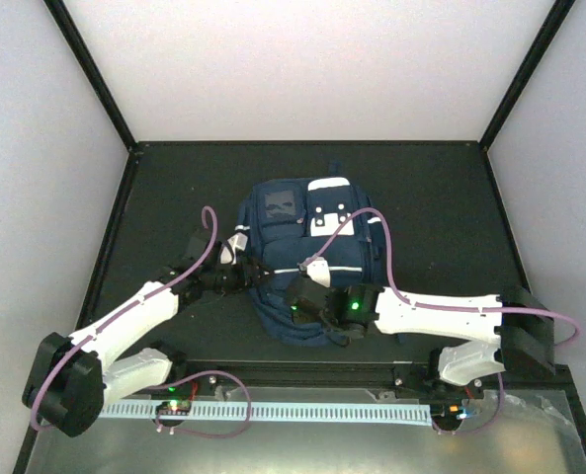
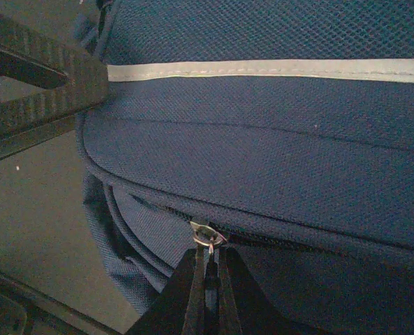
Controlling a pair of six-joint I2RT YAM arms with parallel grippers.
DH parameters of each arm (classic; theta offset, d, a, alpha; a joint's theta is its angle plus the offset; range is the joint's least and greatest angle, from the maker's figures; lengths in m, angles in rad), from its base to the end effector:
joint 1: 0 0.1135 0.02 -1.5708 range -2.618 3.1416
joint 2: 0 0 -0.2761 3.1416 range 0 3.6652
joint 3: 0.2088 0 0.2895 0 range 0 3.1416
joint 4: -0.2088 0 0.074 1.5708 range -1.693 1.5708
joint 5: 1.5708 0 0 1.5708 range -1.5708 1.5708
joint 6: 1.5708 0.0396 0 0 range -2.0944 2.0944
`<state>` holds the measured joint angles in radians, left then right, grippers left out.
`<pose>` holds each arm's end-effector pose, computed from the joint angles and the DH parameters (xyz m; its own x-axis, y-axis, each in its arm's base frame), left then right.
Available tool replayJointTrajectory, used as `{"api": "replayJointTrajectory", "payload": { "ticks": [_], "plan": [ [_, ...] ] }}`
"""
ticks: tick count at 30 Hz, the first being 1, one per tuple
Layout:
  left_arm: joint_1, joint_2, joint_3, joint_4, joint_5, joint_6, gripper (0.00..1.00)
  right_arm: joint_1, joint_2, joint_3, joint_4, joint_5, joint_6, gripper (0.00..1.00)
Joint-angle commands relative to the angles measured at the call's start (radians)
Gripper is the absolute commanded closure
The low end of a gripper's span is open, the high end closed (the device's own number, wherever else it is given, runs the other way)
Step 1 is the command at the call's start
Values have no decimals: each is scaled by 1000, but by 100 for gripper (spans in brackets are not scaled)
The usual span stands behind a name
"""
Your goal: Pack the student bag
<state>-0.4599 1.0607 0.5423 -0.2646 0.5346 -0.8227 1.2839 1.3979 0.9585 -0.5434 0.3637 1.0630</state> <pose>0.2039 -0.1235 0.1900 -0.9471 -0.2347 -0.2187 0.0166 0.6450 -0.7640 0.1029 0.2990 0.2269 -0.8490 0.0084 -0.5284 -0.2030 0.9180 0.3408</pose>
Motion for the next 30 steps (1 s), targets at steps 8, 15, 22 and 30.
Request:
{"api": "replayJointTrajectory", "payload": {
  "ticks": [8, 15, 22, 30],
  "plan": [
    [-13, 51, 36, 104, 47, -68, 75, -3, -21, -1, 80, -10, -104, 98],
    [-17, 47, 60, 55, -22, -23, 99, -6, -59, -11, -4, 15, -205, 98],
    [44, 63, 180, -153, -87, 150, 98, -96, -229, -148, -125, -58, -331, 98],
    [196, 75, 240, -266, -43, 293, 99, -297, -456, -288, -151, -174, -435, 98]
  ]
}}
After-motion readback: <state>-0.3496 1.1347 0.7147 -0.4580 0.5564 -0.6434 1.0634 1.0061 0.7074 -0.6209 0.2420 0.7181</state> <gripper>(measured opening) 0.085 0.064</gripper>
